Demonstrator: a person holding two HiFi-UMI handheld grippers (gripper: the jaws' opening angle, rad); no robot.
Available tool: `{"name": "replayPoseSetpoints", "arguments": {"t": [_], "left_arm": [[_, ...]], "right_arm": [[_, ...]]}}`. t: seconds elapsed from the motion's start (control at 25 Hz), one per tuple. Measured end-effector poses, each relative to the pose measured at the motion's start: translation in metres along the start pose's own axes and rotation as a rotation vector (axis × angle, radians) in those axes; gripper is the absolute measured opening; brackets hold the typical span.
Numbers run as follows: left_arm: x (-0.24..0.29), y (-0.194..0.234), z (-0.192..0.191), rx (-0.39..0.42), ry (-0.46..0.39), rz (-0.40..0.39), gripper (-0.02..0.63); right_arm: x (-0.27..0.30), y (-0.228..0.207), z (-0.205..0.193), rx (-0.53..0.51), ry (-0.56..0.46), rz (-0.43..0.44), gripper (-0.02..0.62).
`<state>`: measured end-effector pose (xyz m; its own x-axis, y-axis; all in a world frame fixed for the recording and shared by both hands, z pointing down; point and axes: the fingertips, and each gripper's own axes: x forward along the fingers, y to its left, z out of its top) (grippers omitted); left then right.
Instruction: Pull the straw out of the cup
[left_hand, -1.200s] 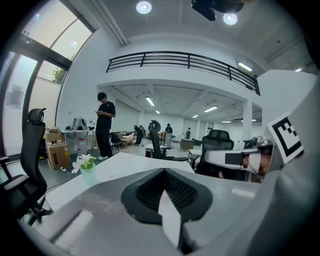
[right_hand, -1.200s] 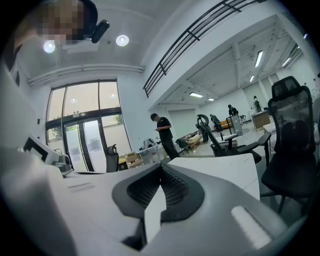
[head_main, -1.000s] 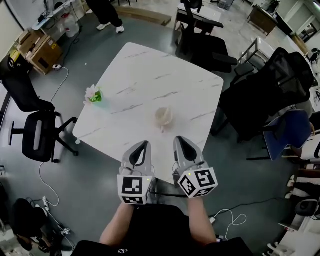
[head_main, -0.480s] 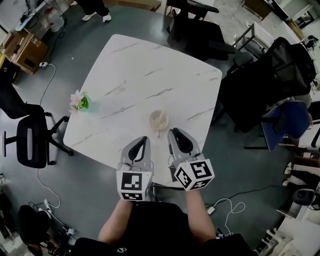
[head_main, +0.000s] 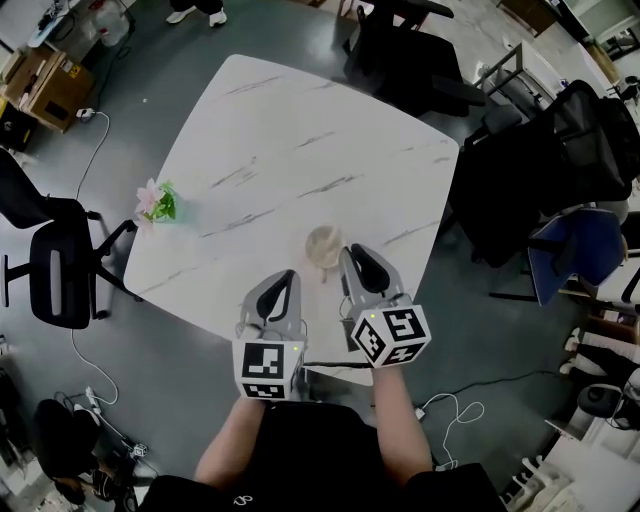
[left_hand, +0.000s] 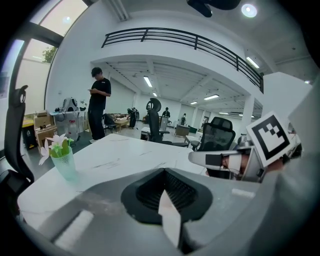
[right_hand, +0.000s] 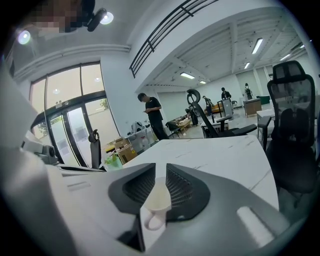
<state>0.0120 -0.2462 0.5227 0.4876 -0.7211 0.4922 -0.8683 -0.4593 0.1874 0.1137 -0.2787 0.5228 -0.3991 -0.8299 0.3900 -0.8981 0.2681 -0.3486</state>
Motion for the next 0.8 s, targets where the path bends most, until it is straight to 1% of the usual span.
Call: {"name": "replayPoseSetpoints", "arguments": {"t": [0.2, 0.36, 0.6, 0.8], "left_arm": [[0.005, 0.007, -0.005, -0.013, 0.014, 0.011, 0.002], [0.009, 0.01, -0.006, -0.022, 0.02, 0.02, 0.0], [0.011, 0.015, -0.008, -0.032, 0.028, 0.035, 0.0], [0.012, 0.019, -0.012, -0.039, 0.036, 0.046, 0.0]], "right_arm": [[0.018, -0.01, -0.009, 0.008, 0.041, 0.004, 0.087], [0.031, -0.015, -0.017, 0.014, 0.077, 0.013, 0.121], [0.045, -0.023, -0.025, 0.011, 0.104, 0.009, 0.121], [0.054, -0.025, -0.032, 0.01, 0.121, 0.023, 0.121]]}}
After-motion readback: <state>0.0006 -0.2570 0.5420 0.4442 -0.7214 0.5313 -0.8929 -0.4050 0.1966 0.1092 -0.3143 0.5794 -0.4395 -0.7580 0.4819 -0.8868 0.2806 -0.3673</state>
